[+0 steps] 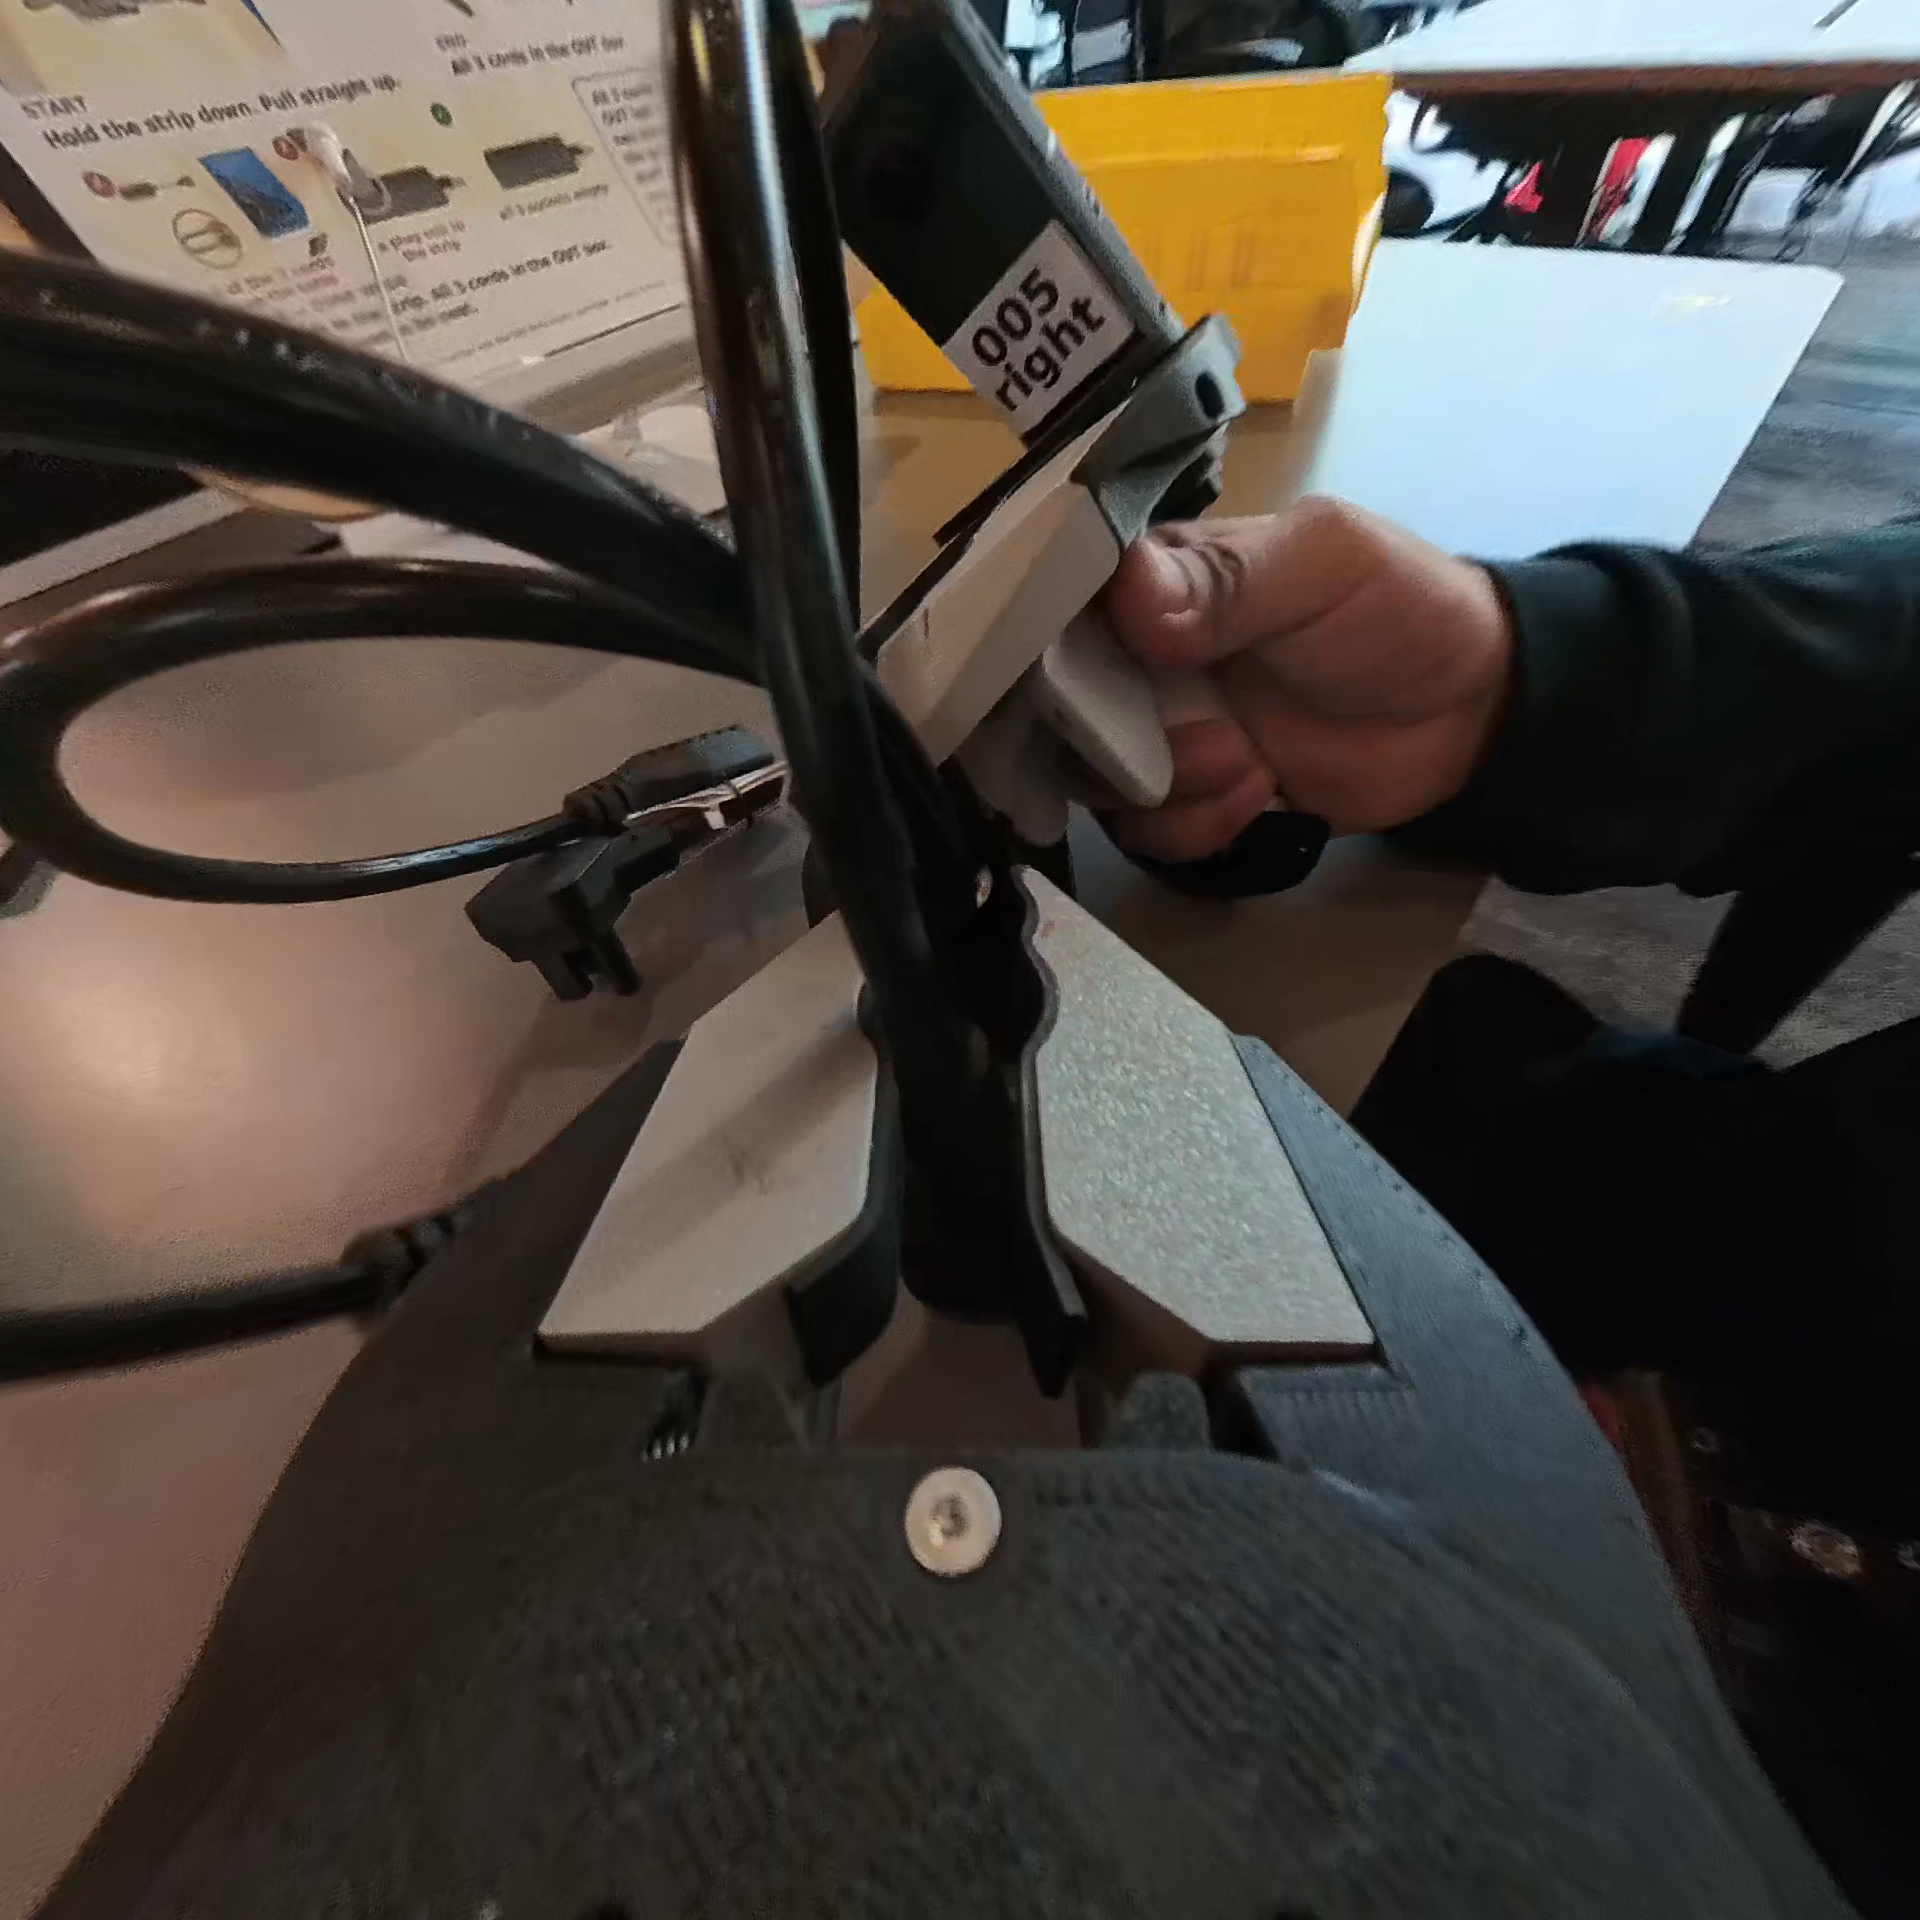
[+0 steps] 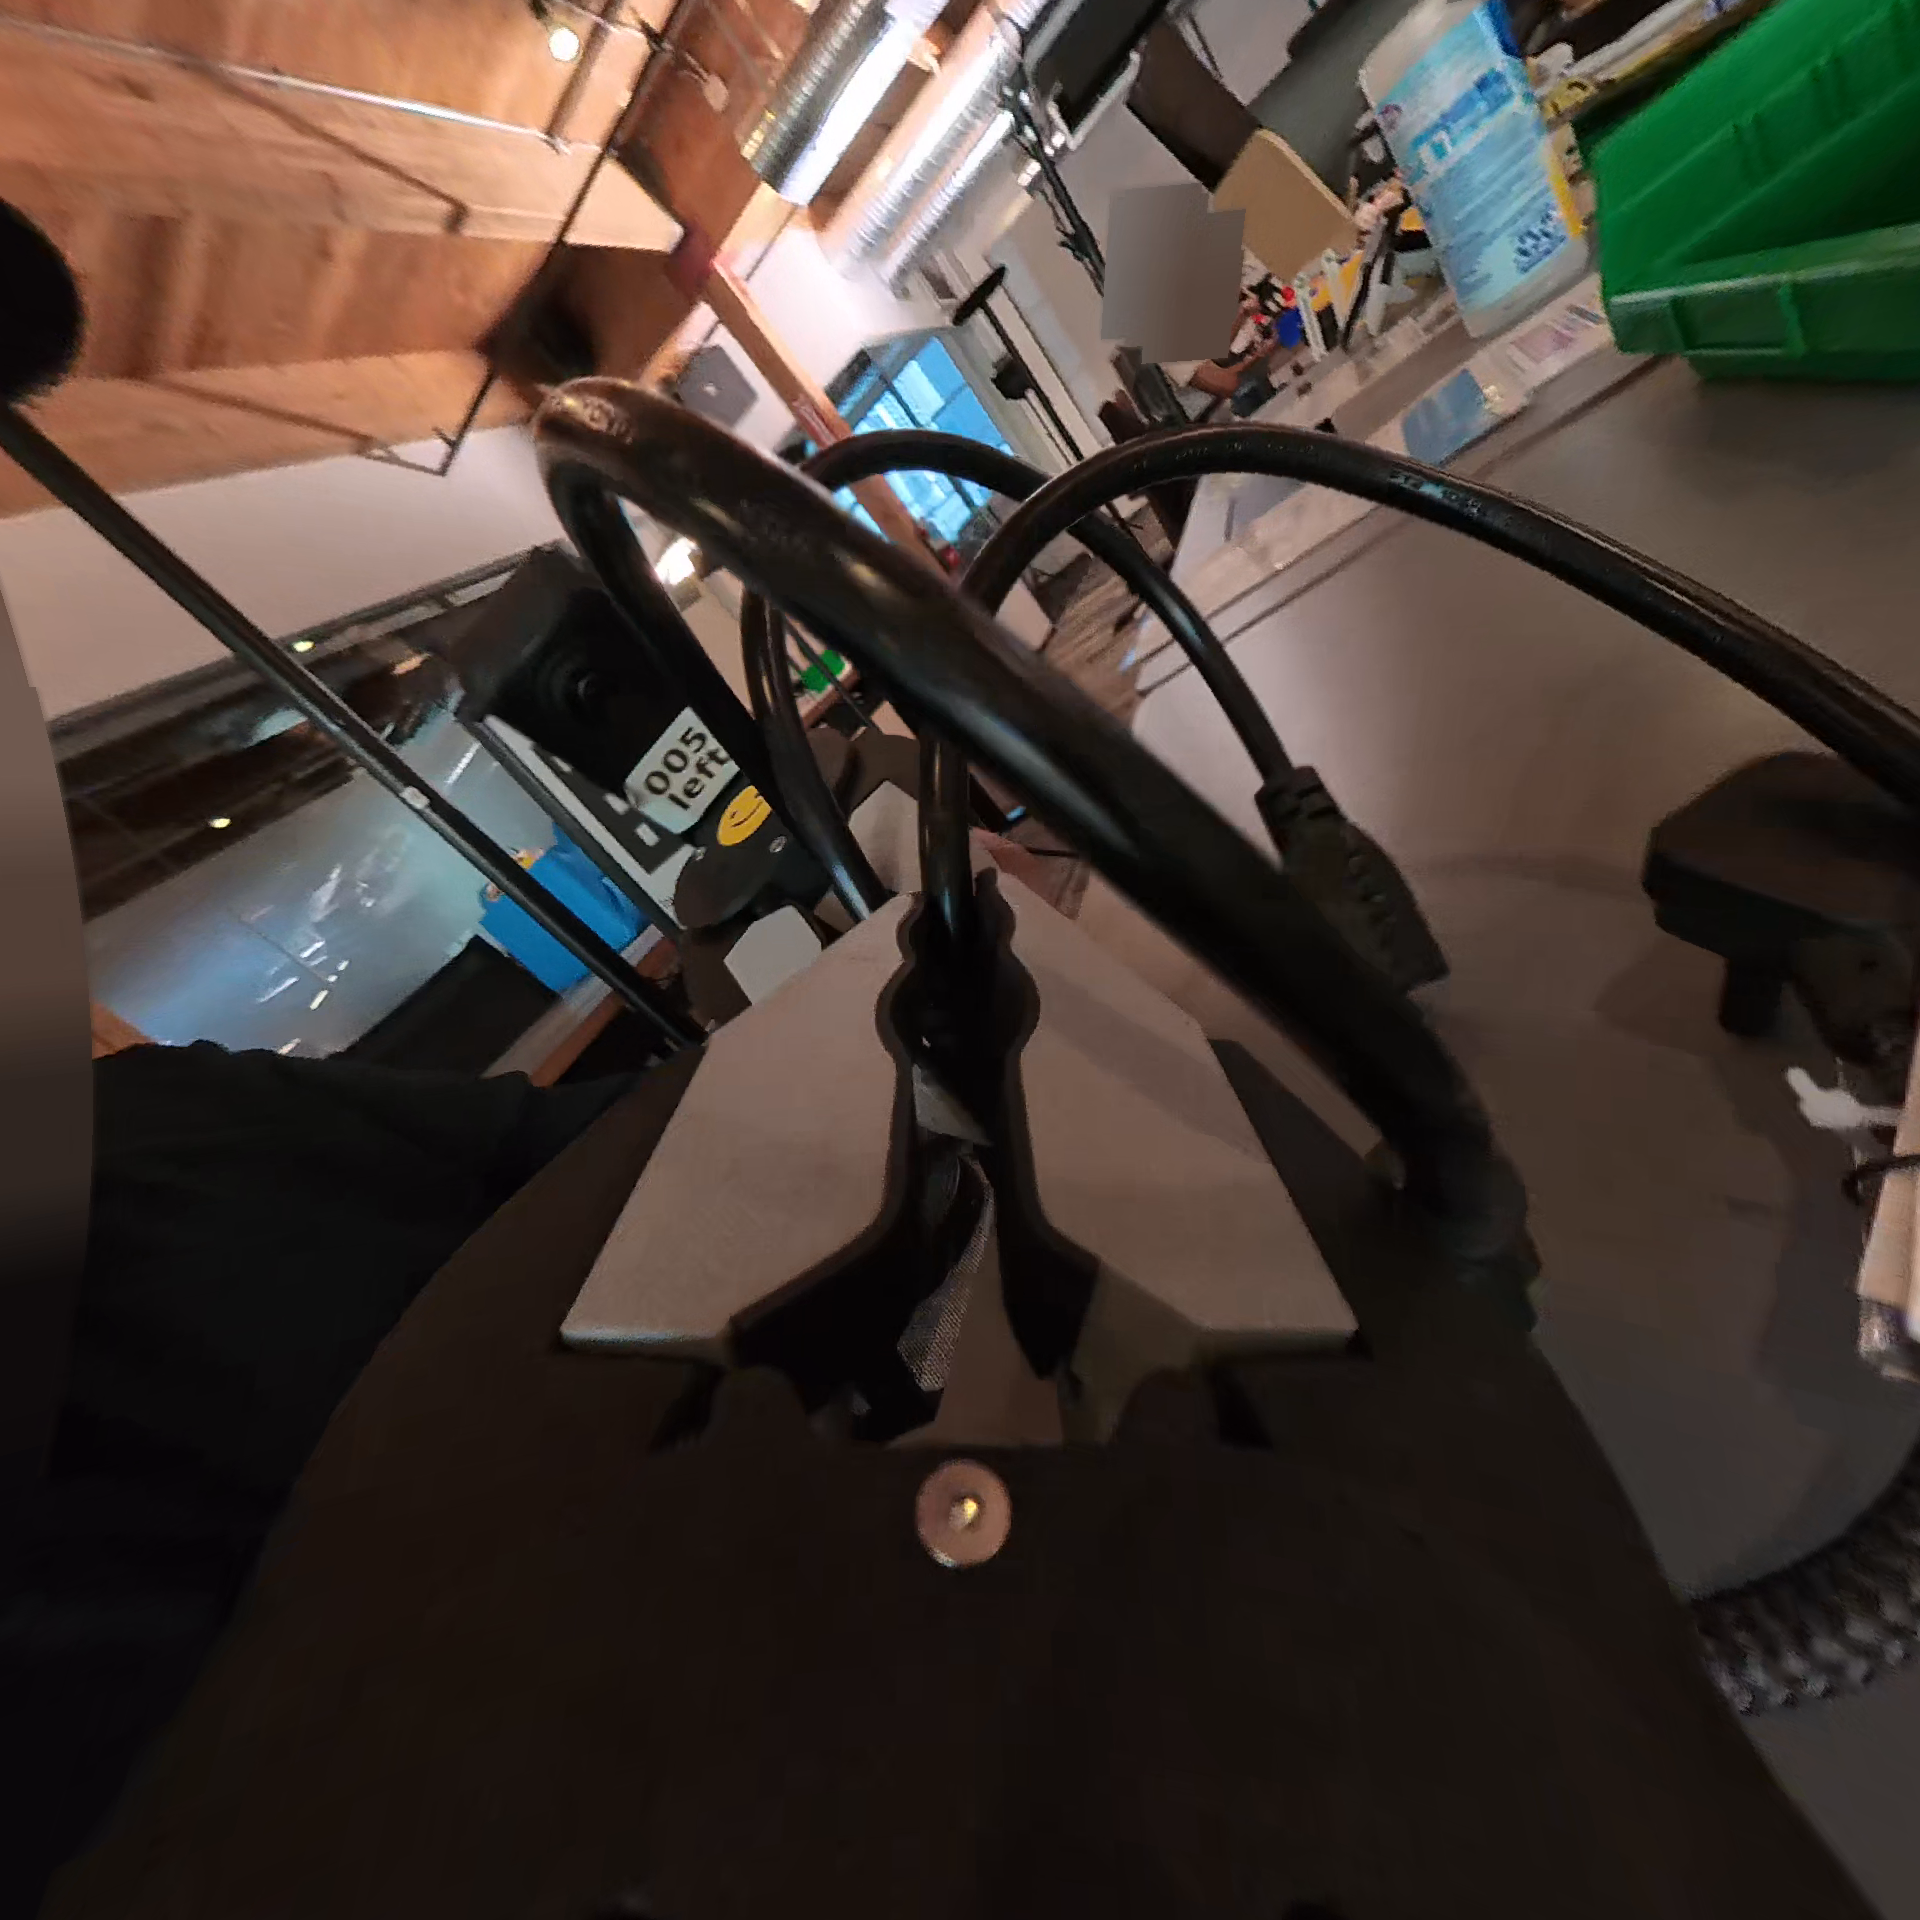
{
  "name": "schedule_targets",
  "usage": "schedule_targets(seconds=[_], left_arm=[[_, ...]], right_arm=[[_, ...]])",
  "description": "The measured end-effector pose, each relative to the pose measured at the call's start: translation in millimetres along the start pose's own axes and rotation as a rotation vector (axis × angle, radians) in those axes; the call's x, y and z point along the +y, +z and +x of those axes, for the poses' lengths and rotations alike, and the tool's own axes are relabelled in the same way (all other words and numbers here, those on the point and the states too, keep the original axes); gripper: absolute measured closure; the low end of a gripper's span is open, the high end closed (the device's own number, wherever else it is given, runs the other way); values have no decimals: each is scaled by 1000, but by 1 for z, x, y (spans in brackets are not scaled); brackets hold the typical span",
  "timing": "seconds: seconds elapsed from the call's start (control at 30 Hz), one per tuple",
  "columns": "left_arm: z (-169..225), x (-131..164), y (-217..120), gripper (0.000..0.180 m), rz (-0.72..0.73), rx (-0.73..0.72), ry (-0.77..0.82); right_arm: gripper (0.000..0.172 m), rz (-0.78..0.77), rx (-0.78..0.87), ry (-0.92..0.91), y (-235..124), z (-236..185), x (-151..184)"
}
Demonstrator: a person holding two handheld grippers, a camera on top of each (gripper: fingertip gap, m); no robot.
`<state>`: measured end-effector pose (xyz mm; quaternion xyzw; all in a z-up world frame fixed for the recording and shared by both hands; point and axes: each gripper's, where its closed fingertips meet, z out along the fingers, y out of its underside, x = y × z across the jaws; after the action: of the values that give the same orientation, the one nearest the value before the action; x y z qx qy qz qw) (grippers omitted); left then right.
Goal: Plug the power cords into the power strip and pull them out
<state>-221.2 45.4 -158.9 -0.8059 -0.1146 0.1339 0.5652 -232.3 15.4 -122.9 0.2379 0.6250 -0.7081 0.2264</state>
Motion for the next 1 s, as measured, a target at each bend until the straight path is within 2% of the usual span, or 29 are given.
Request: schedule_targets(seconds=[0.07, 0.2, 0.3, 0.43, 0.53, 0.7, 0.8, 0.9, 1.0], left_arm=[[2, -6, -2, 165, 47, 54, -85], [-2, -5, -6, 166, 88, 133, -234], [-4, -2, -8, 165, 63, 129, -223], [-5, 2, -7, 165, 31, 109, -204], [-10, 8, -7, 165, 25, 115, -237], [-14, 17, -9, 166, 16, 184, -345], [-20, 18, -15, 164, 8, 172, -336], [-22, 5, -26, 162, 57, 192, -342], [-20, -4, -34, 153, 85, 215, -348]], right_arm=[[167, 18, -7, -22, -2, -3, -4], [167, -32, 155, -178, 1, 5, -3], [166, -53, 222, -249, 2, 9, -1], [166, -48, 224, -230, -1, 10, -1], [158, -60, 250, -271, -9, 9, -4], [147, -306, 305, -459, -17, 7, 22], [158, -536, 372, -591, -30, 13, 43], [172, -686, 518, -768, -40, 29, 39], [172, -782, 417, -761, -23, 21, 51]])
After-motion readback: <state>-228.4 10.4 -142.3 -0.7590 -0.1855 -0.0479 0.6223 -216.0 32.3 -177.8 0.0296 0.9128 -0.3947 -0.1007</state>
